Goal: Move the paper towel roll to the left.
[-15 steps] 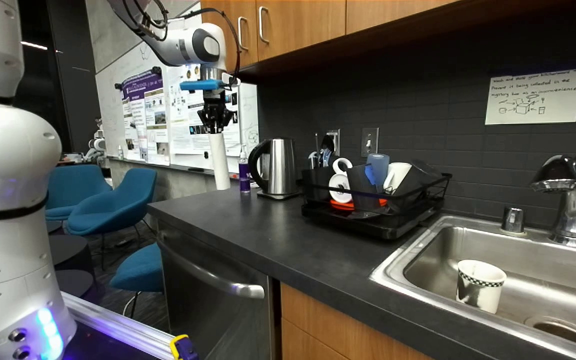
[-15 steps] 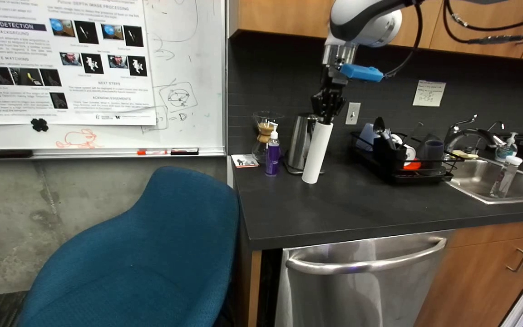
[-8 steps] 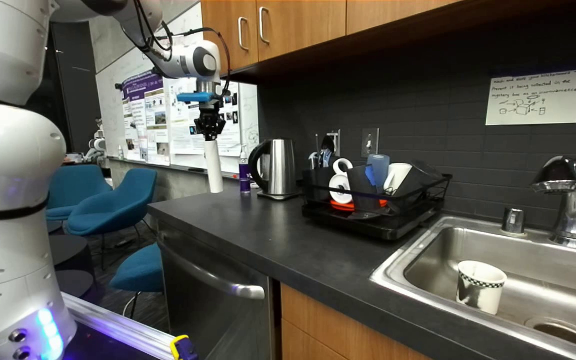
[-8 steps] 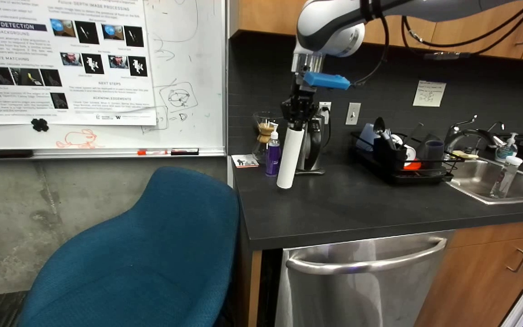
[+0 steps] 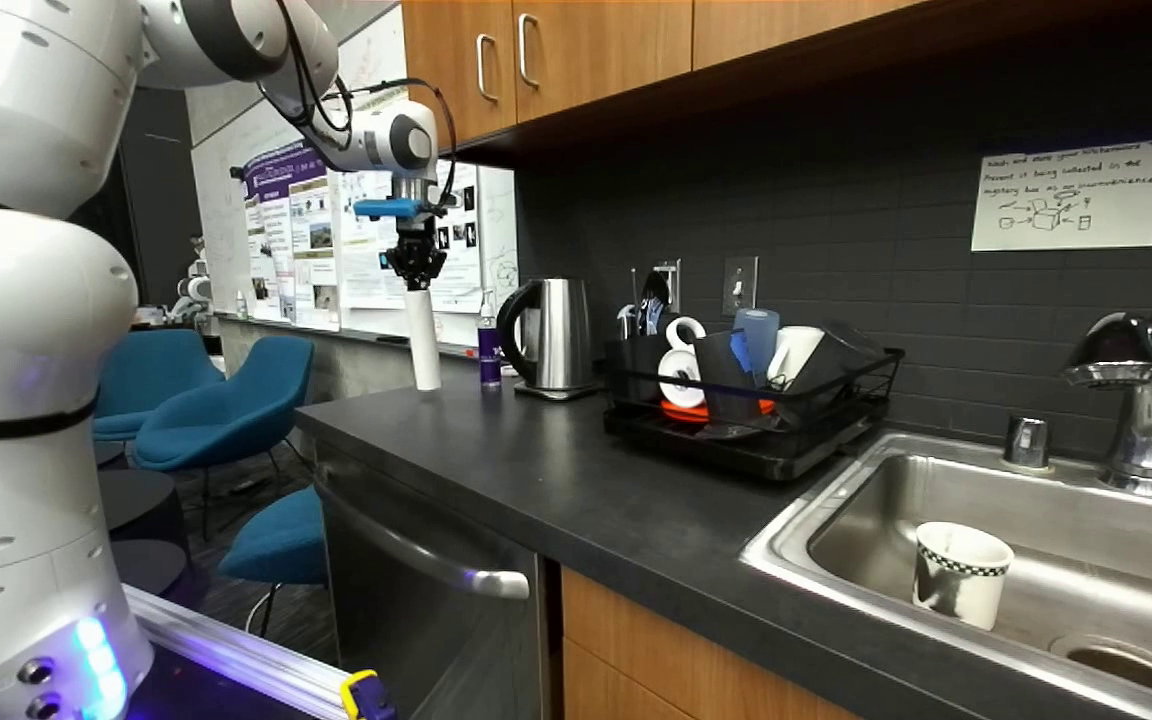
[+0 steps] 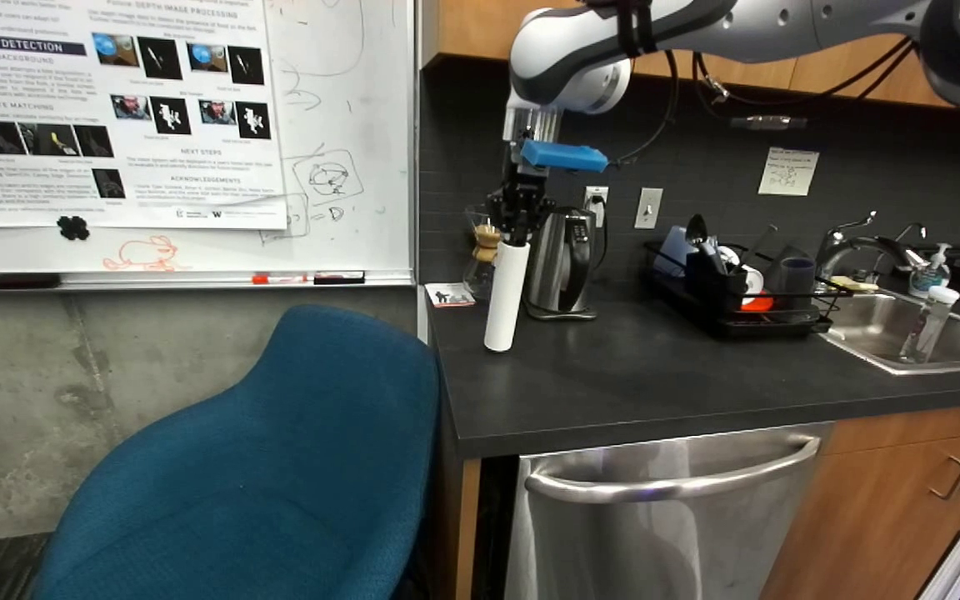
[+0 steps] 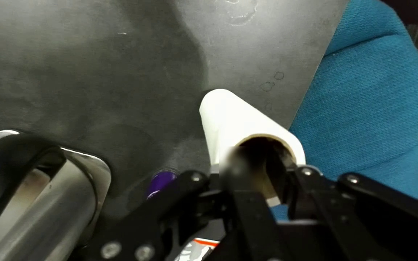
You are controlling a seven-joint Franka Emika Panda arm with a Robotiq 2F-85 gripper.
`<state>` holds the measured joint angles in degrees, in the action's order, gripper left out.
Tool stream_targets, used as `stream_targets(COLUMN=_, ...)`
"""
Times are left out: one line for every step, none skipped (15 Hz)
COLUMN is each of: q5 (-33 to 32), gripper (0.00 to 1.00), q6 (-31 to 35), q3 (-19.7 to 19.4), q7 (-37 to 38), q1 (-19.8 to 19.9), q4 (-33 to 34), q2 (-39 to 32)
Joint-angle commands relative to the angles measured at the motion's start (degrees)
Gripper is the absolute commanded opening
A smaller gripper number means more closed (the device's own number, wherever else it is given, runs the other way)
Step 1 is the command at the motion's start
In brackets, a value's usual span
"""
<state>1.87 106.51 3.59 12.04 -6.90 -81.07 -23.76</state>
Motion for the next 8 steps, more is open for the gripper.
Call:
stream_targets(q5=-1.9, gripper=0.51, q6=-5.5, q3=-0.5, q7=1.2, q1=-1.3, q4=7.1, q2=-4.1)
stream_targets(q5=-2.1, gripper=0.51, q6=-6.6, q3=-0.5, q7=1.1, q1=-1.4, q4=8.3, q2=-4.9)
stream_targets(q5=-2.2, gripper=0.51, q6=-7.6, q3=-0.5, q7=1.0, q1=-1.5, q4=9.4, q2=-5.6)
stream_targets(q5=-2.3, gripper=0.51, q6=-8.5, q3=-0.5, q7=0.9, q1=-1.6, q4=10.6, q2=-6.2)
stream_targets(q5=-2.5, gripper=0.51, q6=-9.3, q3=-0.6, q7=0.9, q1=-1.6, q4=11.7, q2=-6.9)
stream_targets(q5=-2.5, gripper=0.51, q6=-10.0, q3=-0.5, q7=0.8, q1=-1.7, q4=12.7, q2=-7.5)
stream_targets(q5=-2.5, gripper=0.51, q6=-10.6, q3=-0.5, q7=0.7, q1=-1.8, q4=13.7, q2=-8.1)
stream_targets(q5=-2.4, gripper=0.51, q6=-11.3, q3=-0.5, q7=0.7, q1=-1.9, q4=14.8, q2=-8.8)
